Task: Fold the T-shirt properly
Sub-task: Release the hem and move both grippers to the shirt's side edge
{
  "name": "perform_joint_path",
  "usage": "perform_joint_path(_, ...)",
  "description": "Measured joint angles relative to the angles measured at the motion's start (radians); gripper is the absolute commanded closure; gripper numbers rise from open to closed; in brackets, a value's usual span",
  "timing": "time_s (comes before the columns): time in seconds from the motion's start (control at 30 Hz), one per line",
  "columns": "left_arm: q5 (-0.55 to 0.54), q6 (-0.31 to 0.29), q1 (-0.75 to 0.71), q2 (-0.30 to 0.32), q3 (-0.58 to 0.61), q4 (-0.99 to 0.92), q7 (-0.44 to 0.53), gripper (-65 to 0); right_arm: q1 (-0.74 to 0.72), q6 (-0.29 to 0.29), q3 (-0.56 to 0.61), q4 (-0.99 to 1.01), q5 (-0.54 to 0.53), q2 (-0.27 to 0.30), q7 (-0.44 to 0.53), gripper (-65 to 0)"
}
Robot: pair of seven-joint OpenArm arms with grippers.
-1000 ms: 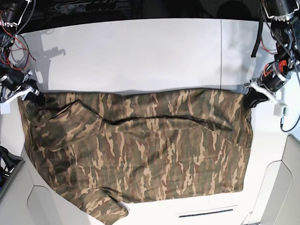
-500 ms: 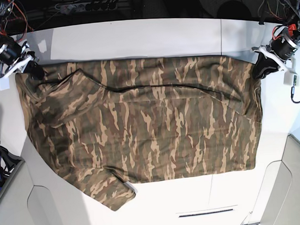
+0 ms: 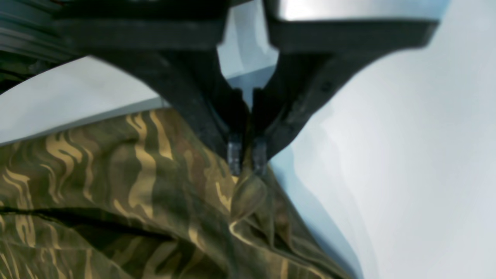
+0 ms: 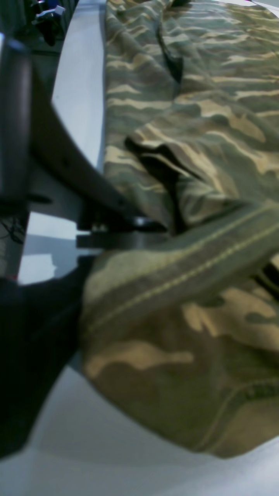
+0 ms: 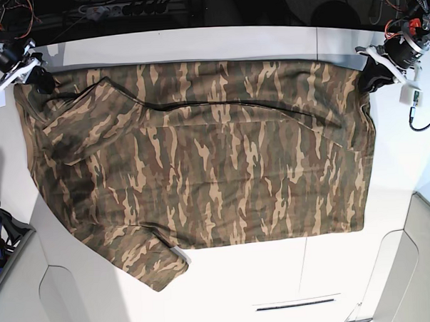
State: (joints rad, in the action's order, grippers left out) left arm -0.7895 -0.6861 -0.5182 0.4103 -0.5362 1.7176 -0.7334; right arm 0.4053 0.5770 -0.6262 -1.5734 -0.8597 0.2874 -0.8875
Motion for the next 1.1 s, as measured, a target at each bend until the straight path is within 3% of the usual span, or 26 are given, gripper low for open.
perform_joint_path(0.03,0.002,0.0,0.0,0.0,0.0,0.0,-0.001,0.0,0.0,0.0,0.0,0.0,0.0,0.0,0.0,0.0)
perform_joint_path(0.13,0.006,0.026,0.0,0.0,0.0,0.001,-0.048,-18.5,0.0,-0.001,0.0,0.0,0.005,0.0,-0.002,-27.3)
perform_joint_path(0.2,0.014,0.041,0.0,0.0,0.0,0.001,-0.081,-26.8,0.0,-0.001,-0.005,0.0,0.004,0.0,-0.009,-37.8)
perform_joint_path(0.43,-0.027,0.042,0.001,0.0,-0.091,0.001,-0.082,-27.4,-0.001,-0.001,-0.14,0.0,0.003,0.003,0.055,-38.4)
perform_joint_path(0.67,-0.084,0.027,0.066,0.0,-0.201,0.001,-0.081,-27.6,-0.083,-0.02,-0.235,0.0,0.007,0.089,0.061,-38.4)
perform_joint_path(0.87,-0.069,0.027,0.136,0.0,-0.202,0.001,-0.059,-36.6,-0.222,-0.019,-0.225,0.005,0.053,0.115,0.061,-38.4)
perform_joint_path(1.1,-0.039,0.072,0.27,0.037,-0.17,-0.039,-0.012,-36.6,-0.408,-0.05,-0.065,0.163,0.207,0.142,0.171,-38.4)
